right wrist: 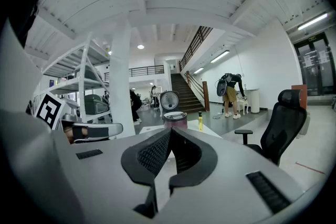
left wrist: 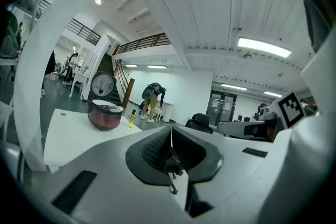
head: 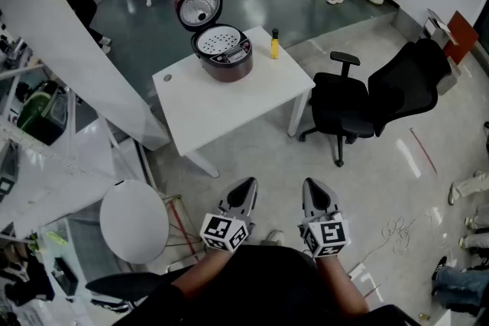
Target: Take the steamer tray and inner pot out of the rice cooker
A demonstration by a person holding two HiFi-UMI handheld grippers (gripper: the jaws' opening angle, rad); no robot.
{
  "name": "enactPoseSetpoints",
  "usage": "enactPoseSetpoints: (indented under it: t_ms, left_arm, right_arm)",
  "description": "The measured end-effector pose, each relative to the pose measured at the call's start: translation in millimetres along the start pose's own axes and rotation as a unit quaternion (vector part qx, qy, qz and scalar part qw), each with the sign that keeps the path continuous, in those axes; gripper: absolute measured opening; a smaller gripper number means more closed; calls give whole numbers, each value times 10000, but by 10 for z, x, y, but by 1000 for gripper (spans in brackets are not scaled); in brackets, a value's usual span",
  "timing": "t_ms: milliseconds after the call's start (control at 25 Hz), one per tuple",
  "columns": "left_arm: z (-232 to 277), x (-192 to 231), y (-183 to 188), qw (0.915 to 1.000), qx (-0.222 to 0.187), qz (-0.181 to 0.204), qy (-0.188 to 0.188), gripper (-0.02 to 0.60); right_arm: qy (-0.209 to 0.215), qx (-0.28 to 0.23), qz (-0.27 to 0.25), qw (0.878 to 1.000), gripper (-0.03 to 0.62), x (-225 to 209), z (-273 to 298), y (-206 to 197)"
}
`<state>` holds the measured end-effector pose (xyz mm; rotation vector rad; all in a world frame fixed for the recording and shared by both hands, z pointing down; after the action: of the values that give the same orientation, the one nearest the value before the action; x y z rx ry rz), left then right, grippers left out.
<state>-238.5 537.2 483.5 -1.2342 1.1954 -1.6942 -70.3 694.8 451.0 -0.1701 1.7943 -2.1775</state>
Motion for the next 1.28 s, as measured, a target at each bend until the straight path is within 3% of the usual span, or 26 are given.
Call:
enactPoseSetpoints:
  t_ms: [160, 400, 720, 760, 800, 840, 880, 920, 1280]
  left_arm:
    - [54, 47, -10, 9999, 14, -30, 95, 9]
    - [78, 12, -15, 9999, 1, 103, 118, 9]
    - [126, -48, -2, 9999, -58, 128, -42, 9]
    - [126, -43, 5, 9998, -89, 149, -39, 11]
    - [133, -37, 11, 9998, -120, 151, -53, 16]
    - [149, -29, 15, 9998, -154, 115, -79, 54]
    - [169, -21, 15, 9998, -186, 46, -90, 165]
    - [187, -16, 11, 9997, -213, -27, -68, 229]
    - [199, -80, -56, 9998, -120, 9, 135, 264]
  right_arm:
    - [58, -38, -180, 9998, 0, -56, 36, 30]
    - [562, 239, -46, 9981, 2, -107, 31, 37]
    - [693, 301, 66, 9971, 4, -230, -12, 33]
    - [665, 281, 33, 9974, 16, -253, -22, 37]
    - [607, 269, 6, 9978, 79, -280, -29, 31]
    - [531, 267, -16, 9982, 169, -314, -33, 17]
    - [459, 277, -38, 9986, 201, -352, -38, -1]
    - [409, 301, -70, 9987, 211, -390, -44, -20]
    - [474, 278, 219, 9982, 230, -585, -75, -96]
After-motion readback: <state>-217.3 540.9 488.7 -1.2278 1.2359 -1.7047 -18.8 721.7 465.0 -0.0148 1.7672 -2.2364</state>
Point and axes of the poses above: the fingertips, and each gripper's own axes: z forward along the fingers, x to its left, y out of its top, the point moved 9 cm from there along -z, backward along the fingers, and after that the axes turned 1 degree about z, right-handed, at the moved point
